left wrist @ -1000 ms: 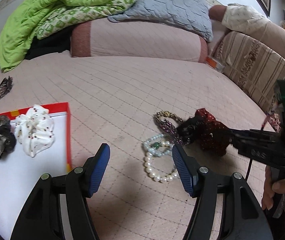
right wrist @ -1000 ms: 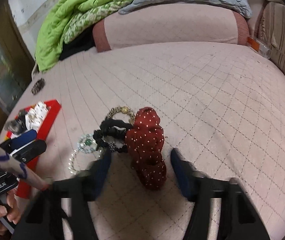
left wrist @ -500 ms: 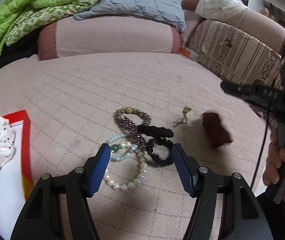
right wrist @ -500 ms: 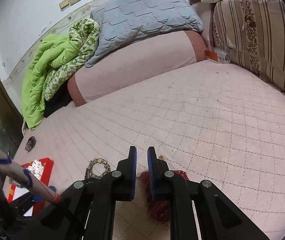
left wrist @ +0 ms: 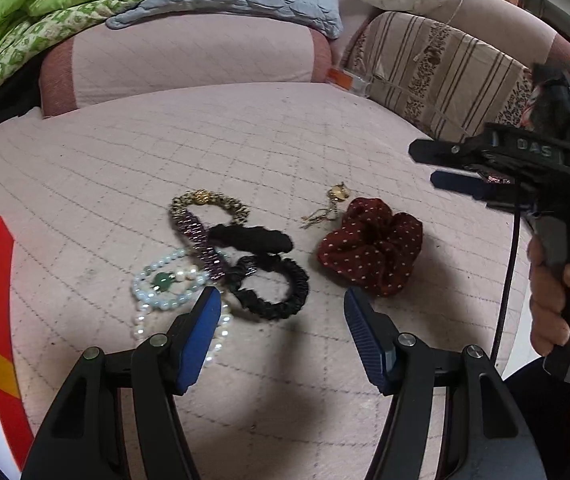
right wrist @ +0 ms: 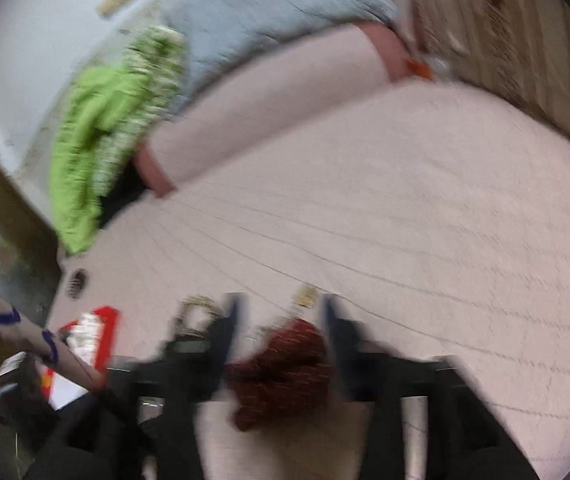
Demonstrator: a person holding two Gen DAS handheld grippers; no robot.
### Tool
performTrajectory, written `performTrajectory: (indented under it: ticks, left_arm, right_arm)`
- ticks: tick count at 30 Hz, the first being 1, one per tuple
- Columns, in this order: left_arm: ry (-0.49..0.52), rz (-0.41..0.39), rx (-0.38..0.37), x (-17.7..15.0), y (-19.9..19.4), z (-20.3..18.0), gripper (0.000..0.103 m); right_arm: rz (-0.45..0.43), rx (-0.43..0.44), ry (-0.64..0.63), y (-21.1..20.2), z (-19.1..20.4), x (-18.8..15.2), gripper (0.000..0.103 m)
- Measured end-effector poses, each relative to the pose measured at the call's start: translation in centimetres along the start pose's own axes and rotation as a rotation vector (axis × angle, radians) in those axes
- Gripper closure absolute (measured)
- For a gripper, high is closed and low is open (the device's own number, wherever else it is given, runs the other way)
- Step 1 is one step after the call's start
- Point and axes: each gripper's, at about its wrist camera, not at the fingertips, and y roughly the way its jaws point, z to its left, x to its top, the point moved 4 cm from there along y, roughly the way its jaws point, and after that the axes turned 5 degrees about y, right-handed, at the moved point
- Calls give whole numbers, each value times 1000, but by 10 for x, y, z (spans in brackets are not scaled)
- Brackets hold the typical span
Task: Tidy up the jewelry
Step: 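Move both tools back to the remaining jewelry by the red scrunchie, then grasp the red polka-dot scrunchie with the right tool while the left tool grasps a black hair tie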
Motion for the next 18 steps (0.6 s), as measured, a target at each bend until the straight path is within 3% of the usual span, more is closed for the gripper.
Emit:
performTrajectory:
  ticks: [3,9,18]
  left_arm:
    - [12,-2,-11,3,3,-5,40]
    - [28,11,-33,6,13,-11,54]
    - [-25,57,-34,4,20,-7,54]
  right_arm:
    - [17,25,73,3,-14,2,39]
    - [31,33,91,5,-14,0,39]
    - [29,35,92,5,-15,0,39]
